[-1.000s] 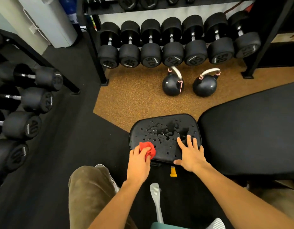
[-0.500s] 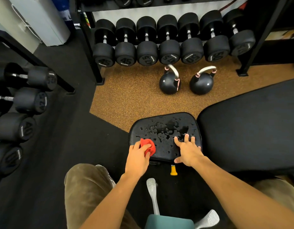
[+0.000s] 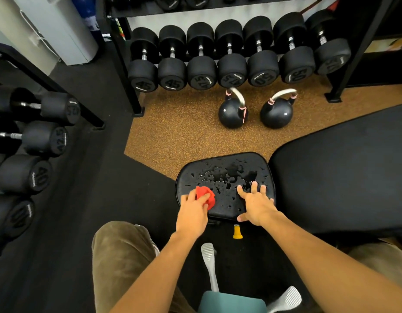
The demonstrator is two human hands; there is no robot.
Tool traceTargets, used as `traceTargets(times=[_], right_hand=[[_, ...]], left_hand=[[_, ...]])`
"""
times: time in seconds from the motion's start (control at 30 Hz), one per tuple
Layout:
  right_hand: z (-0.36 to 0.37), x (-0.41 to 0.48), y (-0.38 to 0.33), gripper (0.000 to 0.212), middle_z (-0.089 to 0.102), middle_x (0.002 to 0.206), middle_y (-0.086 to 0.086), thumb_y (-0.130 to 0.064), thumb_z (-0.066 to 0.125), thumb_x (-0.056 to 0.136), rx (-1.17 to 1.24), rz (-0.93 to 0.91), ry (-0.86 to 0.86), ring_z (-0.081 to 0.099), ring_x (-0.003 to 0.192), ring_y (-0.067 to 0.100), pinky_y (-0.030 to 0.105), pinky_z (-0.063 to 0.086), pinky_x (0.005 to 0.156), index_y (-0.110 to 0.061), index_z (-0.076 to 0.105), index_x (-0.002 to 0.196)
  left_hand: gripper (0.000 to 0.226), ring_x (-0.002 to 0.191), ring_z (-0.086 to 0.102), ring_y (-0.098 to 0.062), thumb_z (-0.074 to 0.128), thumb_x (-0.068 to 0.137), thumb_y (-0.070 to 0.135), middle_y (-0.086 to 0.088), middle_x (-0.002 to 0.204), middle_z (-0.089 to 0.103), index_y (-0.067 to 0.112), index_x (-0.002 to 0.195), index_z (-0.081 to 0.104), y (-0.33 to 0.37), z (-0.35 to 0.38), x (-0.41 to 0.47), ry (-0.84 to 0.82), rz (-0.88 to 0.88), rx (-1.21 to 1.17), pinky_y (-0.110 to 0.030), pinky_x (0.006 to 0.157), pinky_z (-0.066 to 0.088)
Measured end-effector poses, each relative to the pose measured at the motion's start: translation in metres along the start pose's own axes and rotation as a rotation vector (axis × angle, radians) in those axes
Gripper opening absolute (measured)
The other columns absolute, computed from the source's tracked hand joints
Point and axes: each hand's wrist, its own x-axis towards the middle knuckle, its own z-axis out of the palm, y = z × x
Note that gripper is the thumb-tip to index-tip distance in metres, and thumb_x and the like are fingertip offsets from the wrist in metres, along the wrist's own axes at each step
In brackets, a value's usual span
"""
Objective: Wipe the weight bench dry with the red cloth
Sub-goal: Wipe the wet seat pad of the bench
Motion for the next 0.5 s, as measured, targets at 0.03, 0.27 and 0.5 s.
traceTargets(times=[0.03,0.27,0.5], right_hand=[[0.000,0.000,0.000,0.111,-0.015,0.170,0.017,-0.043,0.078,0.088,0.000,0.000,0.001,-0.012,0.156,0.045,0.066,0.020,0.121,-0.034,-0.002,0.164],[0.000,0.001,0.001,0.109,-0.017,0.170,0.017,-0.042,0.077,0.089,0.000,-0.005,-0.006,-0.013,0.156,0.045,0.066,0.021,0.121,-0.033,-0.003,0.164],[-0.002,0.003,0.000,0.112,-0.014,0.170,0.017,-0.044,0.079,0.087,-0.027,0.006,-0.018,-0.010,0.156,0.046,0.067,0.023,0.121,-0.033,-0.001,0.164]], left_hand=[[0.041,0.132,0.037,-0.030,0.047,0.107,0.024,-0.003,0.156,0.039,0.029,0.147,0.053,0.000,0.002,-0.008,-0.016,0.031,0.006,-0.037,0.112,0.037],[0.040,0.123,0.046,-0.028,0.058,0.101,0.020,-0.001,0.146,0.051,0.029,0.139,0.063,-0.041,-0.004,-0.014,0.042,-0.048,-0.035,-0.037,0.108,0.041],[0.039,0.120,0.046,-0.034,0.054,0.102,0.019,-0.007,0.147,0.051,0.027,0.139,0.062,-0.006,0.003,0.002,0.093,-0.111,-0.056,-0.039,0.108,0.039]])
